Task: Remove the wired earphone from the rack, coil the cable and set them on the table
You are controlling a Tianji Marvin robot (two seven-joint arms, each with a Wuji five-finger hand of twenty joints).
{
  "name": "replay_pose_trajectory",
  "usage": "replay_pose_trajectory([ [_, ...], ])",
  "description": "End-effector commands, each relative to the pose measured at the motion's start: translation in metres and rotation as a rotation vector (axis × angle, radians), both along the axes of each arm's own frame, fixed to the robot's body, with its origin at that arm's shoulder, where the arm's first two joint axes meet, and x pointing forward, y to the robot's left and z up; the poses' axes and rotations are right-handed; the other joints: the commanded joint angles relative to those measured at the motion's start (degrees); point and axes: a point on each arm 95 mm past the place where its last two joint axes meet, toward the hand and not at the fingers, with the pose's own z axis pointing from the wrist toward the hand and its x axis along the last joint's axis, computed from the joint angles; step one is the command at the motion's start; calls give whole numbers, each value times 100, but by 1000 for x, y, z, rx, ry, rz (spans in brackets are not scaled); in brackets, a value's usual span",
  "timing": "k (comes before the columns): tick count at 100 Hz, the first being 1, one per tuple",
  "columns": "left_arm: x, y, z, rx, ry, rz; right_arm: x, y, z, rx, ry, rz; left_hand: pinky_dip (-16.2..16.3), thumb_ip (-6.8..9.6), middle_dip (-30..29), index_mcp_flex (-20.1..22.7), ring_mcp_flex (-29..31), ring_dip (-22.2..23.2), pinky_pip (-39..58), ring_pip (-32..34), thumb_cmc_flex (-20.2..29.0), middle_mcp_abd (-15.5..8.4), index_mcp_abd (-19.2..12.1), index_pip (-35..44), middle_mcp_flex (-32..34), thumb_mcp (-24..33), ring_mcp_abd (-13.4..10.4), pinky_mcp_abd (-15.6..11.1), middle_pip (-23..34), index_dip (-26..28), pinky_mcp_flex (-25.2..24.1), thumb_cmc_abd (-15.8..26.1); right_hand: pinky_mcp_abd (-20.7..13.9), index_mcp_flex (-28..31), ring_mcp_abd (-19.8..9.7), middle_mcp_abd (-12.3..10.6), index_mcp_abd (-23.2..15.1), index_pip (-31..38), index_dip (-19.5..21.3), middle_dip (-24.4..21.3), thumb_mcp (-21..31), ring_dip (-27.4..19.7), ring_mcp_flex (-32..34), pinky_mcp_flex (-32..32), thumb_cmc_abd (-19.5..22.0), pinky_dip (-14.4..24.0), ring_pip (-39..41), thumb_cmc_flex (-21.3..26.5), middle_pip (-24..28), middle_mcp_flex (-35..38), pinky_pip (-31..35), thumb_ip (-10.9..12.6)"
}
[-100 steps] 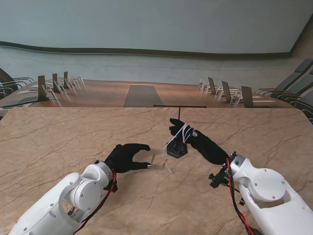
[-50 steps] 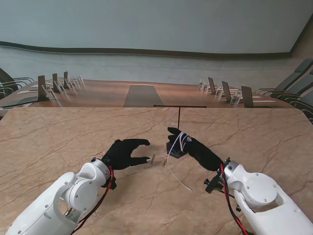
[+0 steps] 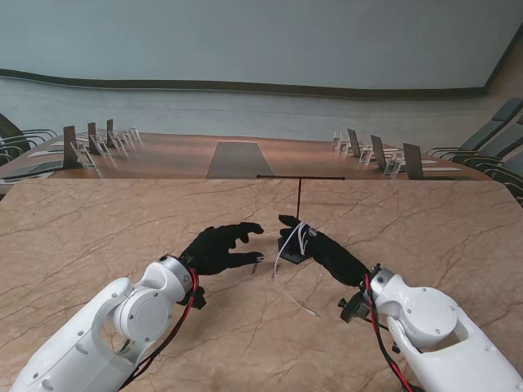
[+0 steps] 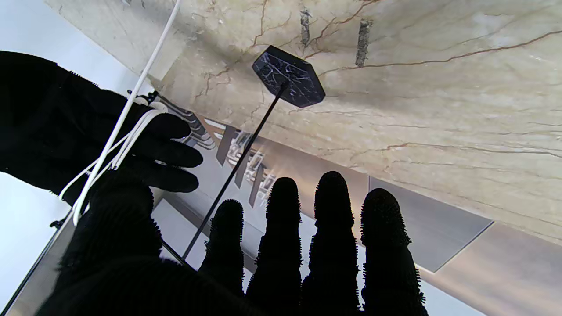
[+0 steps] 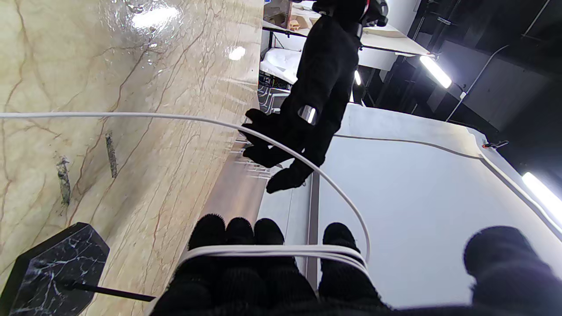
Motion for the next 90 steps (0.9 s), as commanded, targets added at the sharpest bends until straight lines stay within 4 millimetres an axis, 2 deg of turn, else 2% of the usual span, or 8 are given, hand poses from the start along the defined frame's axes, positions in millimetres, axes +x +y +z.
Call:
replay_pose_trajectory([
  [1,-1,-7,4,-14,-8,-7,0,2,-2,0,7,-1,320,-7,270,-99,90,356,516,387,109,44,40,-3,91,-79,65,-172,247,58,93,221,232,-161,91,-55,-1033,-4,70,-9,-40,-14,4,5,-99,-23,53,37,-51,39,48,-184],
  [11,0,-11,5,-32,2,-8,1,3,-2,-1,11,-3,613,-9,470,-255,245,558,938,714,58,53,80,-86,184,-96,115,-217,416,14,418,240,227,-165,85,-62,-1039,-11,76,-5,-41,-13,7,4,-102,-17,58,39,-42,41,44,-184],
  [24,0,-16,5,-70,21,-5,2,2,-1,-4,15,-6,905,-21,641,-293,521,662,1163,1006,-51,137,271,-116,425,-128,254,-115,621,6,736,408,210,-166,51,-70,-1020,-28,83,-2,-45,-69,-8,0,-103,-2,-54,37,-35,34,34,-183],
  [40,-1,-20,5,-95,53,-13,5,2,-1,-6,16,-13,1158,-29,863,-355,729,787,1334,1366,-116,128,303,-104,618,-153,272,-79,868,13,967,663,212,-165,71,-69,-993,-36,86,-1,-45,-42,29,4,-99,14,-27,43,-31,32,28,-182],
  [56,-1,-23,6,-144,62,-23,6,2,-1,-9,21,-17,1607,-63,1082,-319,1102,952,1731,1894,-252,176,277,-53,983,-200,434,66,1151,25,1410,723,209,-164,39,-62,-988,-37,85,3,-45,-51,-16,4,-99,22,-72,42,-23,38,22,-181],
  [73,-3,-26,6,-201,74,-29,9,3,0,-12,31,-16,2234,-98,1368,-242,1685,1207,2700,2729,-488,234,335,-7,1476,-216,657,35,1592,17,2420,792,202,-164,54,-71,-992,-42,79,1,-45,-42,21,2,-101,31,-80,43,-27,32,15,-182],
  [84,-4,-28,6,-234,94,-37,11,4,0,-15,32,-13,2335,-118,1491,-235,2008,1266,3103,3078,-599,247,413,-5,1775,-238,746,110,1811,-3,2862,803,203,-163,61,-71,-987,-40,80,4,-48,-28,41,5,-104,37,-66,43,-19,39,12,-183],
  [90,-4,-29,6,-245,99,-42,12,5,1,-17,31,-11,2301,-125,1553,-256,2143,1257,3267,3225,-690,205,432,2,1890,-246,711,85,1915,-17,3048,815,202,-163,53,-62,-982,-39,80,5,-44,-24,28,7,-104,40,-60,47,-17,35,11,-181],
])
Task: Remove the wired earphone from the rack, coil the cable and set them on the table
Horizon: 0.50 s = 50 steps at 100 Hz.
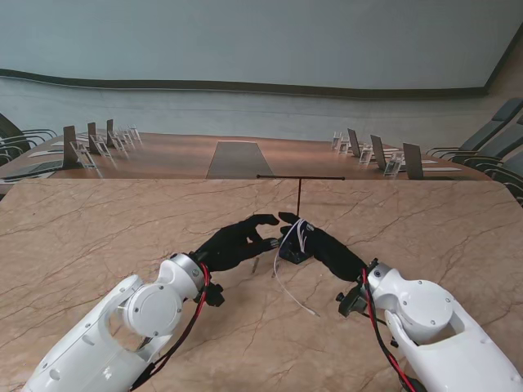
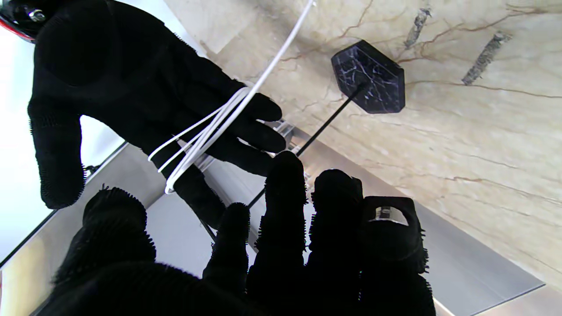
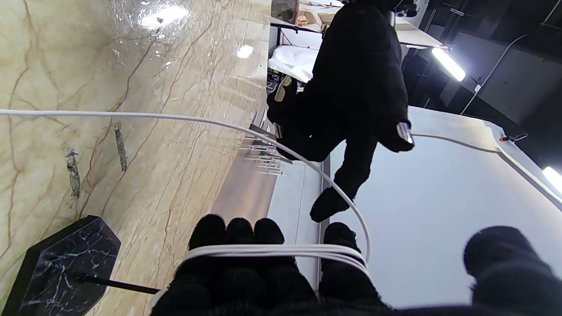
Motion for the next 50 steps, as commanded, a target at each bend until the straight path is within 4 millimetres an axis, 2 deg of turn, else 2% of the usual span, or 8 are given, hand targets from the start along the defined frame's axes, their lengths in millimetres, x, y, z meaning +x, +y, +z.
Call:
replay_pose_trajectory([
  [1,-4,-5,-2,-6,6,-15,1,4,2,2,-2,6,146,-126,159,-138,164,140,682,356,-314,2,58,2,216,-119,314,-68,299,-22,336,260,217,-162,75,-62,-939,-40,29,5,-45,-15,41,10,-107,40,-38,46,-17,35,9,-182],
  [11,-5,-6,-3,-33,22,-23,2,5,3,-1,-1,7,50,-133,267,-103,468,131,1057,658,-400,-38,116,50,478,-108,322,-23,507,-41,743,216,214,-165,49,-68,-934,-42,28,6,-44,-25,-18,9,-103,44,-63,49,-14,34,6,-181],
  [14,-6,-7,-3,-38,28,-26,3,5,3,-2,-1,8,-101,-133,308,-63,584,81,1246,784,-410,-59,128,104,580,-95,302,-39,587,-41,906,205,215,-165,72,-60,-930,-43,26,5,-47,-18,40,10,-101,46,-44,44,-16,33,6,-182],
  [23,-7,-9,-5,-53,42,-30,4,6,3,-2,2,8,-255,-129,377,-148,770,62,1474,971,-387,-156,172,108,714,-89,214,-93,740,-65,1166,179,213,-167,48,-64,-915,-51,15,4,-46,-19,-23,9,-100,49,-48,45,-19,27,3,-182],
  [26,-7,-9,-6,-59,45,-28,5,7,3,-2,3,8,-454,-128,403,-153,838,0,1609,1048,-381,-176,188,135,777,-85,193,-111,794,-79,1244,161,212,-166,63,-64,-915,-53,11,3,-46,-20,14,9,-102,50,-45,47,-19,31,3,-182],
  [36,-6,-11,-8,-73,60,-25,6,9,2,2,7,8,-568,-123,462,-84,1070,-38,1782,1184,-348,-287,223,227,992,-84,158,-72,994,-55,1513,121,207,-170,42,-69,-883,-71,-17,-4,-46,-34,-20,6,-110,53,-88,47,-33,26,-1,-182],
  [40,-6,-12,-9,-77,67,-24,6,10,2,3,9,9,-784,-120,468,-173,1136,-116,1915,1275,-351,-332,221,210,1044,-75,102,-123,1068,-105,1604,130,208,-167,37,-68,-885,-78,-31,-6,-47,-35,-20,7,-108,54,-97,45,-38,25,-1,-183],
  [50,-4,-14,-12,-87,77,-20,8,13,1,2,13,12,-1022,-119,560,-179,1391,-174,2172,1504,-336,-497,253,289,1236,-77,-38,-170,1328,-106,1964,98,201,-170,37,-73,-874,-102,-77,-15,-45,-34,-15,3,-103,57,-108,48,-55,22,-4,-183],
])
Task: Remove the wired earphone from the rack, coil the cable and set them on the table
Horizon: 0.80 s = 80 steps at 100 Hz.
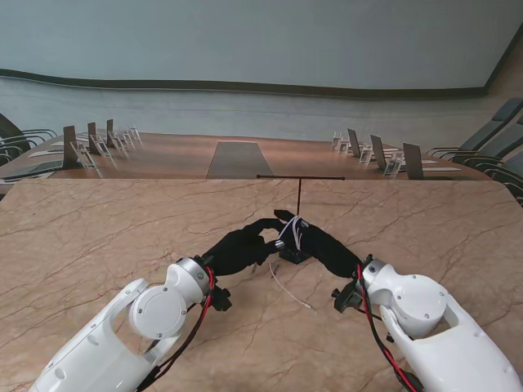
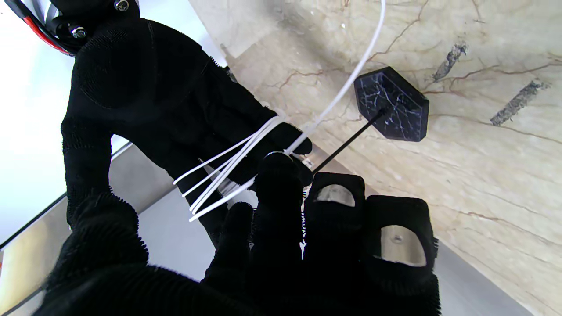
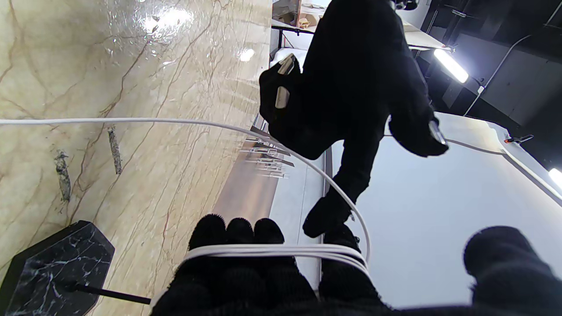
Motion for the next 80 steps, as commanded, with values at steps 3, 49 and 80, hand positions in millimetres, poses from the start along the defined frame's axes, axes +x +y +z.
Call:
replay_pose_trajectory([
  [3,0,-4,-5,-13,18,2,0,5,0,8,5,5,-226,-117,171,-144,209,-93,1302,524,-52,-256,45,204,244,-29,55,-272,385,-86,545,39,203,-163,42,-79,-879,-97,-79,-16,-43,-33,-15,6,-104,58,-99,51,-57,28,-4,-183],
  [49,4,-17,-5,-10,33,-8,5,14,0,29,8,10,-742,-72,862,-75,1105,-490,1770,1188,90,-1191,198,611,1155,29,-315,-393,1499,-77,1549,-154,198,-139,40,-70,-894,-103,-265,-17,-47,-19,-8,8,-102,69,-105,70,-64,33,-5,-185],
  [80,7,-28,-5,-5,40,-23,7,18,2,49,6,16,-797,-20,942,15,1089,-470,1770,1167,425,-1294,216,733,1201,206,-319,-326,1536,-39,1536,-410,187,-139,38,-65,-861,-94,-345,-18,-59,-23,-14,3,-100,72,-110,77,-67,26,-9,-187],
])
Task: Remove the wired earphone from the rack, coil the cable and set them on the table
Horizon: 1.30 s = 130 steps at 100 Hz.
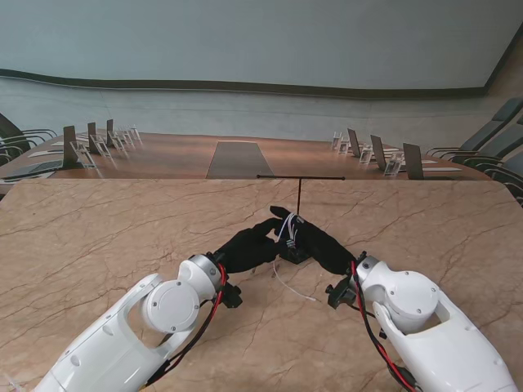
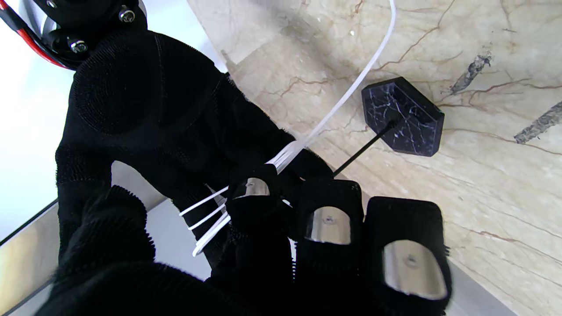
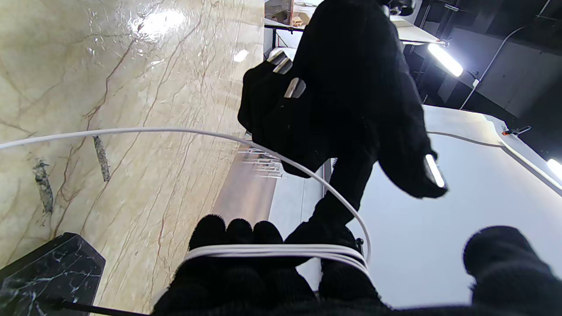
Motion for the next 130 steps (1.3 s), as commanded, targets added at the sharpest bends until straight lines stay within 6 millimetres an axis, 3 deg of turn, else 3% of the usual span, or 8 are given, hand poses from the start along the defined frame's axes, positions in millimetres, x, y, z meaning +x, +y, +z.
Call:
replay_pose_trajectory([
  [1,-2,-9,-2,-7,10,-11,-1,9,5,19,-13,18,26,-19,139,30,144,-8,1628,454,139,-219,-287,54,238,89,104,-258,266,1,298,-284,198,-130,41,-122,-851,-75,-63,-18,-60,-23,-4,12,-100,72,-53,64,-52,115,-10,-187],
  [34,4,-22,-3,-7,14,-12,-2,17,12,44,-24,50,-221,15,171,145,-23,71,1628,255,781,-268,-345,342,140,893,171,-219,242,107,97,-672,148,-106,30,-97,-519,-148,-385,-49,-55,-44,-21,-10,-84,64,-110,31,-117,105,-33,-192],
  [39,5,-23,-3,-5,13,-10,-2,18,13,45,-24,56,-289,-58,138,191,-65,98,1627,215,667,-279,-338,533,90,1378,165,-227,242,156,20,-793,130,-103,30,-97,-504,-140,-407,-55,-51,-52,-24,-22,-92,61,-126,40,-131,102,-39,-192],
  [72,14,-33,1,-17,-18,22,-8,25,19,49,-50,86,-366,-186,69,668,-54,60,1628,172,762,-320,-438,1588,109,2227,203,-184,286,842,-47,-1386,109,-104,13,-108,-458,-91,-474,-70,-51,-67,-19,-40,-81,59,-167,40,-167,100,-45,-198],
  [86,16,-39,2,-15,-31,34,-11,31,21,48,-67,97,-451,-249,53,726,-59,53,1628,162,782,-363,-452,1866,90,2413,189,-215,275,966,-59,-1623,53,-106,-28,-126,-425,-85,-505,-100,-51,-126,-59,-132,-83,52,-301,35,-229,94,-82,-205],
  [110,19,-45,3,-26,-50,71,-19,42,24,61,-82,124,-545,-380,-2,897,-58,19,1627,109,1139,-351,-519,2700,80,2340,194,-169,273,1115,-76,-1929,-168,-74,-244,-356,-179,-175,-976,-552,-26,-248,-154,-363,-68,119,-1021,19,-1227,20,-309,-221],
  [121,20,-47,4,-41,-69,101,-21,46,23,59,-88,132,-565,-338,-3,1033,-22,3,1619,105,1778,-332,-757,3164,139,2066,225,-124,324,1142,-69,-1936,-209,-74,-295,-393,4,-192,-1113,-577,-26,-217,-192,-379,-50,143,-1080,-9,-1298,-18,-350,-224],
  [130,21,-48,4,-55,-69,109,-22,48,23,56,-93,131,-585,-316,41,1377,-14,-10,1625,108,1978,-281,-1089,2669,162,2076,236,-104,362,745,-52,-1957,-218,-27,-297,-402,67,-180,-1464,-612,13,-134,-173,-363,-58,223,-1170,-18,-1397,26,-440,-229],
])
